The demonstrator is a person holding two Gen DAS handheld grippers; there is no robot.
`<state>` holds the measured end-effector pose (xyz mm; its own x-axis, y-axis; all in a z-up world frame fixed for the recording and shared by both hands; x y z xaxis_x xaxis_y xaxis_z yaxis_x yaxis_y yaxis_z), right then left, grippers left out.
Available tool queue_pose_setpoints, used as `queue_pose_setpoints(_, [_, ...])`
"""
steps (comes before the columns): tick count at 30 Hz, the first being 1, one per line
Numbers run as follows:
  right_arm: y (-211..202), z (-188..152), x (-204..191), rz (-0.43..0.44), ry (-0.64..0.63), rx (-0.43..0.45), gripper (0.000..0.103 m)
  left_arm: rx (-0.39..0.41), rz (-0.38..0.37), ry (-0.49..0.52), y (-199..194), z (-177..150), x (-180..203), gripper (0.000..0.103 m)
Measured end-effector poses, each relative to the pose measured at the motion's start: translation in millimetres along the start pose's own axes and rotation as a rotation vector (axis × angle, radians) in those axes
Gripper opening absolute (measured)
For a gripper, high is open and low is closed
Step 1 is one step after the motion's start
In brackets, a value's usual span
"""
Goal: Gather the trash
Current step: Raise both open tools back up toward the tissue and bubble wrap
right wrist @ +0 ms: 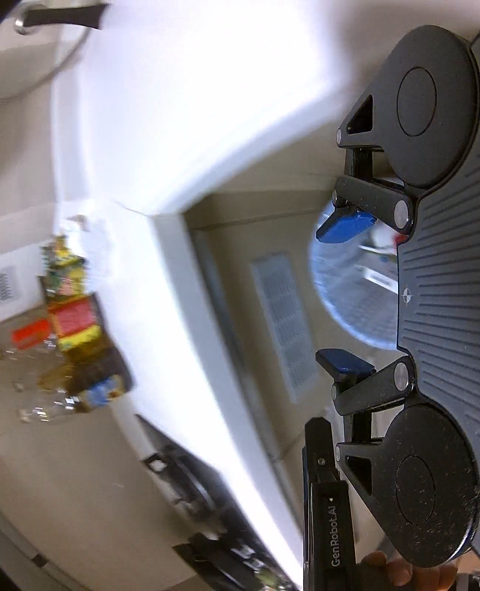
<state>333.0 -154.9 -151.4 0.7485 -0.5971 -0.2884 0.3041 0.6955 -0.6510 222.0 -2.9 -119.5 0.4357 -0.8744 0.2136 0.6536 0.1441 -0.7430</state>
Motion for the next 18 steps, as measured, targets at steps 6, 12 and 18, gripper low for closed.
queue_pose_setpoints(6, [-3,51,14,-0.041,-0.003,0.115,0.069,0.069,-0.011,0.09,8,55,13,0.036])
queue_pose_setpoints(12, [14,105,28,-0.089,0.026,0.195,0.071,0.113,-0.03,0.178,38,123,14,0.037])
queue_pose_setpoints(18, [50,163,37,-0.141,0.047,0.249,0.071,0.122,-0.08,0.254,82,195,5,0.037])
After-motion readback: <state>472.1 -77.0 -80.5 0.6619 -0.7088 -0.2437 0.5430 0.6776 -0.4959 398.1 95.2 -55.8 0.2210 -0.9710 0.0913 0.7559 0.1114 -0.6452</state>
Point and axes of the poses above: each gripper's, at about its wrist camera, not at the fingertips, and y roughly the way its jaws point, x to its right, z to its top, the point moved 6 cm from there along y, roughly the way its jaws point, and after that the axes turned 2 degrees about -z, right-handed, at the moved point
